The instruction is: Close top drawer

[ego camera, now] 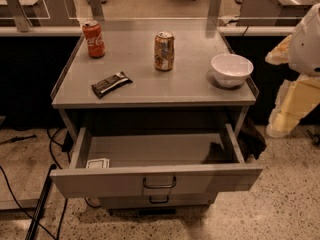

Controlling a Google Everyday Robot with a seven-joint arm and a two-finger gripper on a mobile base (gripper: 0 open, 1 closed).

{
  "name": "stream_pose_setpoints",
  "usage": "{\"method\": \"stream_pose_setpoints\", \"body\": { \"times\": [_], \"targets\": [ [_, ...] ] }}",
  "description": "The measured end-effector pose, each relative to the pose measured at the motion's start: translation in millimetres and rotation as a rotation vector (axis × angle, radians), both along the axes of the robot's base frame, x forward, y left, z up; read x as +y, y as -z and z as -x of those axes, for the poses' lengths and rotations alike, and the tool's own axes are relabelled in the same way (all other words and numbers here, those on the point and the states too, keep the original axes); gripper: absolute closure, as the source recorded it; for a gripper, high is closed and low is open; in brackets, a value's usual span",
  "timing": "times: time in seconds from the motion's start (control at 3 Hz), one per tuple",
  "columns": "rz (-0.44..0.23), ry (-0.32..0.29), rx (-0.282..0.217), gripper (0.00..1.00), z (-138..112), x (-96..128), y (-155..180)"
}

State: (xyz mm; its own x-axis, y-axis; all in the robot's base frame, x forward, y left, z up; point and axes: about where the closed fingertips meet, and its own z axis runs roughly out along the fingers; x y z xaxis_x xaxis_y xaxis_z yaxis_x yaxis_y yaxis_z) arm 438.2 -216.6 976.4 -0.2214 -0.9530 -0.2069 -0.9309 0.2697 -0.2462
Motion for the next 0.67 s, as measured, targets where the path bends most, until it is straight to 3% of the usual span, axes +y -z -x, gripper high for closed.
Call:
{"method": "stream_pose_setpoints", "body": {
  "times": [0.67],
  "targets": [
    [-0.027,0.039,0.005,0.63,5,-7,43]
  ]
}}
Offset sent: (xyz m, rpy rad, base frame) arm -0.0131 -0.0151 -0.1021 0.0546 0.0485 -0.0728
